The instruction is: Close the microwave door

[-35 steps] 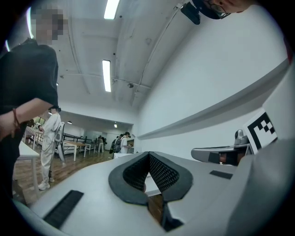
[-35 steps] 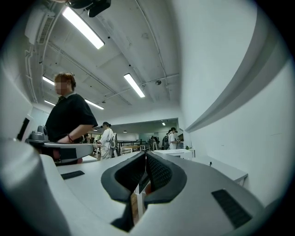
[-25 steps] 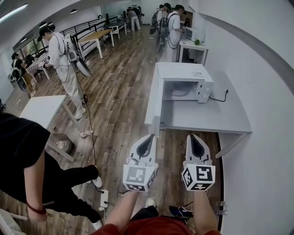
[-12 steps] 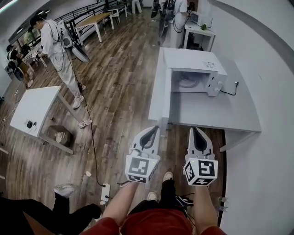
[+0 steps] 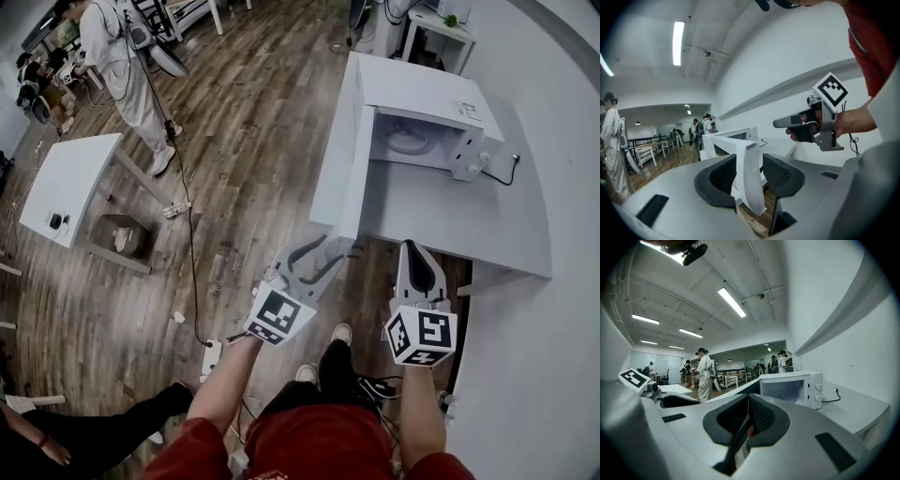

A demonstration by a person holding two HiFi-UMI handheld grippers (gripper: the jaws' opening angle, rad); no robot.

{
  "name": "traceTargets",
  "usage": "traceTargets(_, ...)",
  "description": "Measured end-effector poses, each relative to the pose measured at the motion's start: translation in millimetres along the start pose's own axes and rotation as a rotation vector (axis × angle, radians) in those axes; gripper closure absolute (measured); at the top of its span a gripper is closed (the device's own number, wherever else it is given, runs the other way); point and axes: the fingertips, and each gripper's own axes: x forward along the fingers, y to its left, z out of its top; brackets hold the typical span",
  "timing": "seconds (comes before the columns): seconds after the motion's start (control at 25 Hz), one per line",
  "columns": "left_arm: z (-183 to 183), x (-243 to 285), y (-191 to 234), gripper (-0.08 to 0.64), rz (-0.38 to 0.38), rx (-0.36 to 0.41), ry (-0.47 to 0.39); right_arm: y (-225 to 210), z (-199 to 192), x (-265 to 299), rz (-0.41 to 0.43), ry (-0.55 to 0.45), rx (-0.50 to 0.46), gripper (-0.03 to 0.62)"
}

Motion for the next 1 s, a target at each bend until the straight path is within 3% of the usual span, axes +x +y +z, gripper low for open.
traceTargets(0.16,-16.7,15.5,6.5,0.378,-0.119,0.026,0.019,-12.3,-10.5,19.4,0.014,0.028,0.005,0.565)
traceTargets(0.36,-25.0,25.1,17.5,0.373,-0.248,-0.002,0.027,-21.0,-21.4,35.1,0.020,0.058,0.007,0.565)
traceTargets(0.64,-25.7,36.7,16.0,0.378,-0.368,-0.010,0.036,-29.6,-29.2,46.6,0.029,0.082,-0.004,0.565)
traceTargets(1.0,-23.3,47.5,2.1,0.397,-0.392,0.009,0.053,-36.9,-32.4,44.0,0.026,0.081,-0.005,0.565)
